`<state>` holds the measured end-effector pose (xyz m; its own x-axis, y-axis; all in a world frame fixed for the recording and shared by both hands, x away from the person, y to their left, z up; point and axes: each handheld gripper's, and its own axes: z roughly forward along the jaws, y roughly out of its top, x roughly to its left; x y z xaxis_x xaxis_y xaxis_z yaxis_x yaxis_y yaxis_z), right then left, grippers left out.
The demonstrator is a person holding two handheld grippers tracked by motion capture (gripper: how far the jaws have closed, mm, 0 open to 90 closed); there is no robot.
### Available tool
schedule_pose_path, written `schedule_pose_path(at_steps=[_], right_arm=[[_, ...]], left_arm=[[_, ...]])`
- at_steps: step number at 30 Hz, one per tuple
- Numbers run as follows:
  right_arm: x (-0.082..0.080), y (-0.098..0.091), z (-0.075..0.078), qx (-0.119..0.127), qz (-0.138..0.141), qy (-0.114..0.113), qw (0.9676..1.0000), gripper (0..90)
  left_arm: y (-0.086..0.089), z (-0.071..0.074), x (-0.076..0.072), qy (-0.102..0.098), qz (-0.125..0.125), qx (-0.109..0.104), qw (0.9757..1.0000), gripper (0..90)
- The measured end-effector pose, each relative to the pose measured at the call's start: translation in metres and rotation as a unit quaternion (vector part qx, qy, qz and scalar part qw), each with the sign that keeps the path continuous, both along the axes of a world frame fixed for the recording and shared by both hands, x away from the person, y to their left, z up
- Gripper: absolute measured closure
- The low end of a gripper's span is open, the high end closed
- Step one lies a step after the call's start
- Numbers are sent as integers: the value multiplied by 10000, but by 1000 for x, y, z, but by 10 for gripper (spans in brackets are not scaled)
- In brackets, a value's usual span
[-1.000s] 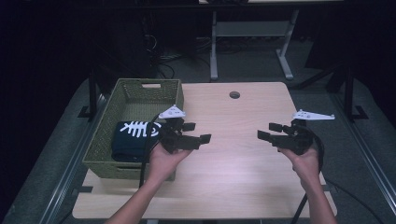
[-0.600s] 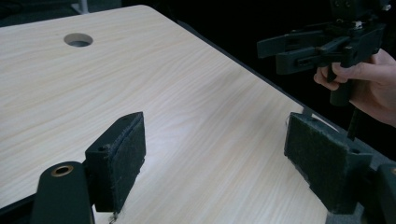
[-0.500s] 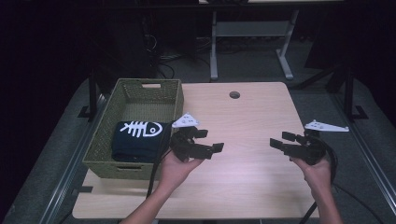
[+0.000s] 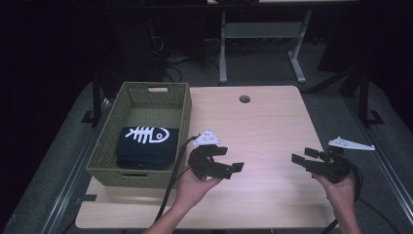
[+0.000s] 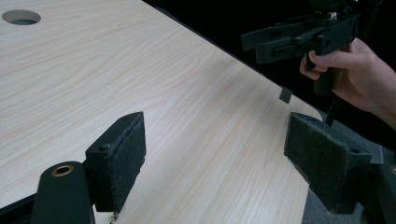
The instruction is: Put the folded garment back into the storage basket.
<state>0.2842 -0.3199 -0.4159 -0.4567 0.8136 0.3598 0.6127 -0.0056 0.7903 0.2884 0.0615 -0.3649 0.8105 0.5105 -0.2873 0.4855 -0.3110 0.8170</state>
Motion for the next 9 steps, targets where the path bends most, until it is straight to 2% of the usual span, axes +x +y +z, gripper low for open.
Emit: schedule_pose_path(at_steps=[2,4,6,7,9], right_arm=[[-1,-2,-3,-28,-5,6,10000,243],[-3,-3,-4,-76,-2,74,9999,240],[-7,-3,-4,-26,-1,20,10000,233],[-9,-2,-3,-3,-1,-37,10000,233],[-21,1,-3,66,-54,-323,9994,233]], left_arm=[[-1,-3,-2,-50,-15,-16,10000,207],[-1,-6,-6,-32,-57,-135,9999,207],[0,-9,-11,-72,-117,-179,9997,207],[1,-12,-16,-111,-152,-208,9996,207],[3,-19,-26,-171,-223,-247,9993,207]])
